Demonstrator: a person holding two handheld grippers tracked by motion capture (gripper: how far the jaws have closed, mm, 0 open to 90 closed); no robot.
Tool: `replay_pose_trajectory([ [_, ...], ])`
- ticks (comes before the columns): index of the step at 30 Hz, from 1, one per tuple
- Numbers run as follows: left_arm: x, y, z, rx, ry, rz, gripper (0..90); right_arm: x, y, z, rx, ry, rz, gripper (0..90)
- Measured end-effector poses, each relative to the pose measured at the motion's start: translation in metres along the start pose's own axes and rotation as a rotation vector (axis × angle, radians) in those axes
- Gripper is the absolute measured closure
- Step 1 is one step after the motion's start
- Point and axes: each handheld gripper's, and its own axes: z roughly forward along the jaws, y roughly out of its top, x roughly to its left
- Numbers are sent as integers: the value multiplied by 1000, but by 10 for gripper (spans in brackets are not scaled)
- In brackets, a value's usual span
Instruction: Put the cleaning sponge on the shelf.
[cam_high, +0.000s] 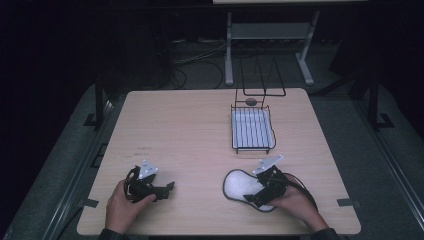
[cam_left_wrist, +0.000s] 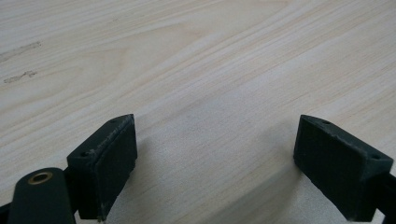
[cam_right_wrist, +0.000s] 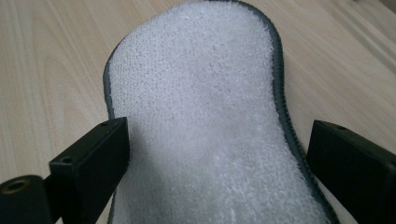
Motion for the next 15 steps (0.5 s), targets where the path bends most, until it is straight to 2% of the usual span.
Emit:
replay_pose_trajectory([
  [4, 0, 0, 0, 0, 0, 0, 127, 0, 0, 1, 0, 3, -4, 74],
  [5, 0, 0, 0, -1, 0, 0, 127, 0, 0, 1, 1, 8, -6, 117],
  [6, 0, 0, 0, 0, 0, -1, 127, 0, 0, 0, -1, 27, -11, 132],
  [7, 0, 0, 0, -1, 0, 0, 127, 0, 0, -1, 1, 21, -17, 134],
  [15, 0, 0, 0, -1, 0, -1, 127, 0, -1, -2, -4, 33, -2, 172],
])
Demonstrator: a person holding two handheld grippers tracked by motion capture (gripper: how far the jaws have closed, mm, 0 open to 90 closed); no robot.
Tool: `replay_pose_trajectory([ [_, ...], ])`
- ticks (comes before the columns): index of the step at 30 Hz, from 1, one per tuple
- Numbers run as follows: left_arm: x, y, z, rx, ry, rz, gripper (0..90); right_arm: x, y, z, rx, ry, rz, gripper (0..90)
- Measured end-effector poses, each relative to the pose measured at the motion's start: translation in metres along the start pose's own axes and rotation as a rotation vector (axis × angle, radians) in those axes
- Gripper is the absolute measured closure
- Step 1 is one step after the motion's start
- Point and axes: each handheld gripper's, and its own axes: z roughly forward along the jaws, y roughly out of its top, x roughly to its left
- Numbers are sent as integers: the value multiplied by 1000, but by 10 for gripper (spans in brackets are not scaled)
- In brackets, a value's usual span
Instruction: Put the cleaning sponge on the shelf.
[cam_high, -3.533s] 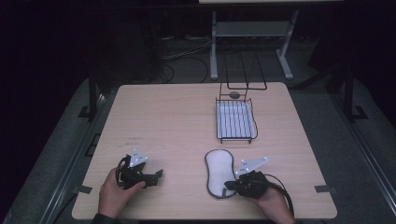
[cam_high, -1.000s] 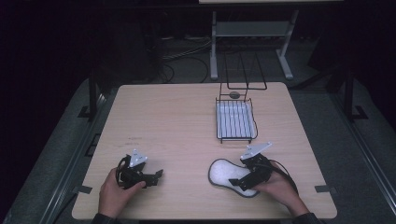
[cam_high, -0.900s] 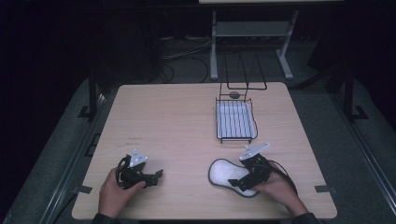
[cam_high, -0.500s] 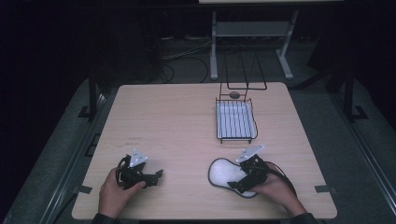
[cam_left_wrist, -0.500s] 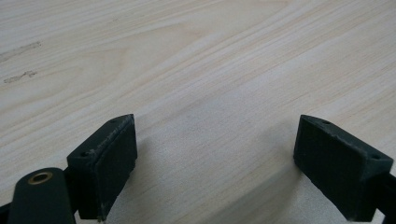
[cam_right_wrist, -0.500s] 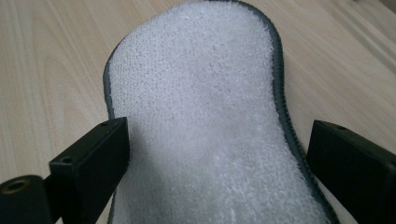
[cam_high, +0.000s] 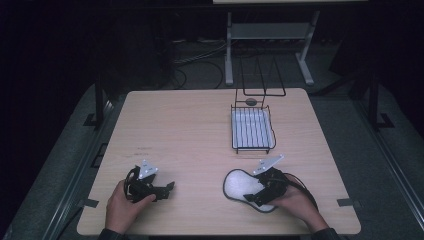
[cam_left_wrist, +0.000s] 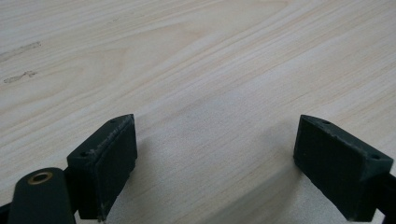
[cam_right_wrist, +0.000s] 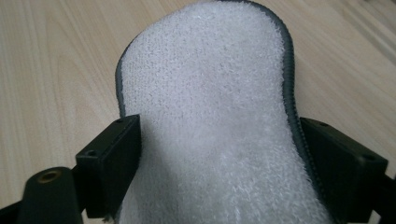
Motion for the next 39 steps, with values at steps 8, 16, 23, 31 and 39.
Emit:
replay_pose_trajectory([
  [8, 0, 0, 0, -1, 0, -1, 127, 1, -1, -7, -32, -14, -5, 287],
  [16, 0, 0, 0, -2, -1, -2, 127, -1, -1, -17, -80, -12, 5, 439],
  [23, 0, 0, 0, -2, 0, -2, 127, -3, -2, -23, -106, -6, 13, 537],
  [31, 0, 0, 0, -3, -1, -3, 127, -6, -2, -31, -136, 25, 36, 629],
  [39, 0, 0, 0, -3, 0, -3, 127, -8, -1, -43, -210, 57, 49, 749],
])
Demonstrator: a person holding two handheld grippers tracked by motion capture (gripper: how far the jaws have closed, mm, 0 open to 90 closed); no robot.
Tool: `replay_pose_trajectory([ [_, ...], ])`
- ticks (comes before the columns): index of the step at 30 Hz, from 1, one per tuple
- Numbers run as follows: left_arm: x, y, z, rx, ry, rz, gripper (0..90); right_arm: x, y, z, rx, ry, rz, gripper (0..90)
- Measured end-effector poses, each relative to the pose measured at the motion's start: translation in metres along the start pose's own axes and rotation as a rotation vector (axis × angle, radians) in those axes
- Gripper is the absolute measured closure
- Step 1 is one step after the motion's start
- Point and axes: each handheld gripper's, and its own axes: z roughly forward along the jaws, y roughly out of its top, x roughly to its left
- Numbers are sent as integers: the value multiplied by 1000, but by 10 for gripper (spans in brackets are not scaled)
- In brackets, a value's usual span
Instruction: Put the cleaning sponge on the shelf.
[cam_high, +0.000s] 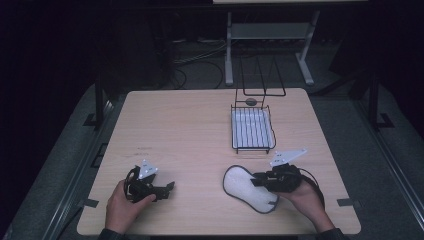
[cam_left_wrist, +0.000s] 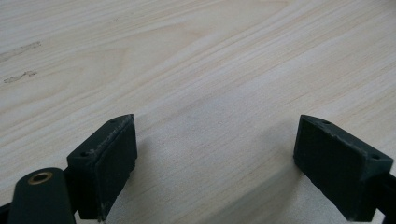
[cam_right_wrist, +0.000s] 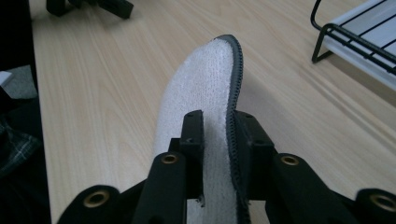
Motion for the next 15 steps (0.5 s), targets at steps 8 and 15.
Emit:
replay_pose_trajectory([
  [8, 0, 0, 0, 0, 0, 0, 127, 3, 3, -9, -49, 3, -12, 813],
  [15, 0, 0, 0, 0, 0, 0, 127, 5, 4, -14, -74, -14, -18, 827],
])
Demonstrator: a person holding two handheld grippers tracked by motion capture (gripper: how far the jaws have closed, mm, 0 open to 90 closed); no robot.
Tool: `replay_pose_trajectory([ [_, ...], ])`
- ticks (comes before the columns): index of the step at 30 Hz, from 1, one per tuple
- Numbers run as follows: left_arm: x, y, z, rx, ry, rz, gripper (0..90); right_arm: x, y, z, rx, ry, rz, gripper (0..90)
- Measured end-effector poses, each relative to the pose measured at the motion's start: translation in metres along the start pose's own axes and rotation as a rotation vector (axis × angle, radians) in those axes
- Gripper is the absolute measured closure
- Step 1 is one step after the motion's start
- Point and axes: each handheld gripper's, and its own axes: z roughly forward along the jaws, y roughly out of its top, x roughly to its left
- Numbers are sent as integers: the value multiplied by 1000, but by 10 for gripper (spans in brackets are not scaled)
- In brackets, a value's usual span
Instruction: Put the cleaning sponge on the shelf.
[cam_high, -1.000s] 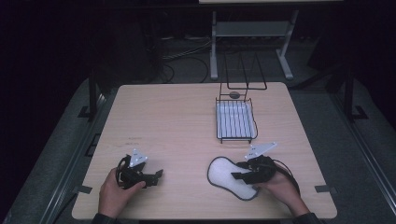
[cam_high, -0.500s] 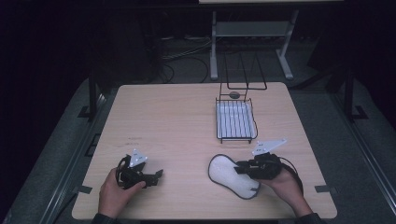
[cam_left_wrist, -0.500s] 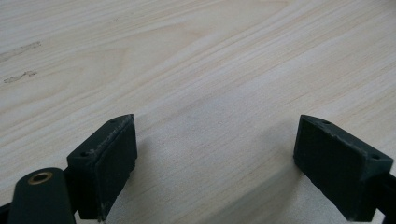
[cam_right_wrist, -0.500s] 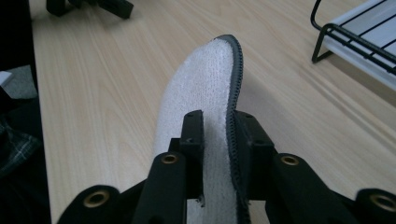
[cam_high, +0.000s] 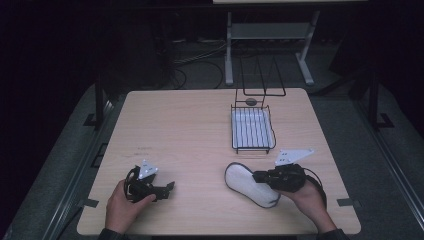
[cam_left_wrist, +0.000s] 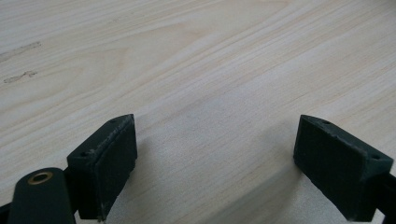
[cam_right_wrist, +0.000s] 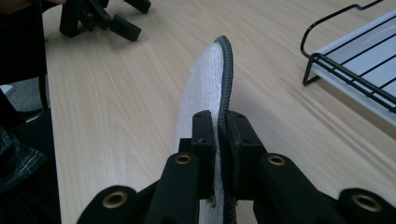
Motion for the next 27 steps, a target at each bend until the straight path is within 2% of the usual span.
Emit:
replay_pose_trajectory([
  [3, 0, 0, 0, 0, 0, 0, 127, 0, 1, -4, -23, -2, 7, 830],
  [15, 0, 0, 0, 0, 0, 0, 127, -4, 5, -16, -47, -39, 11, 832],
  [27, 0, 0, 0, 0, 0, 0, 126, -19, 13, -32, -98, -81, 38, 834],
])
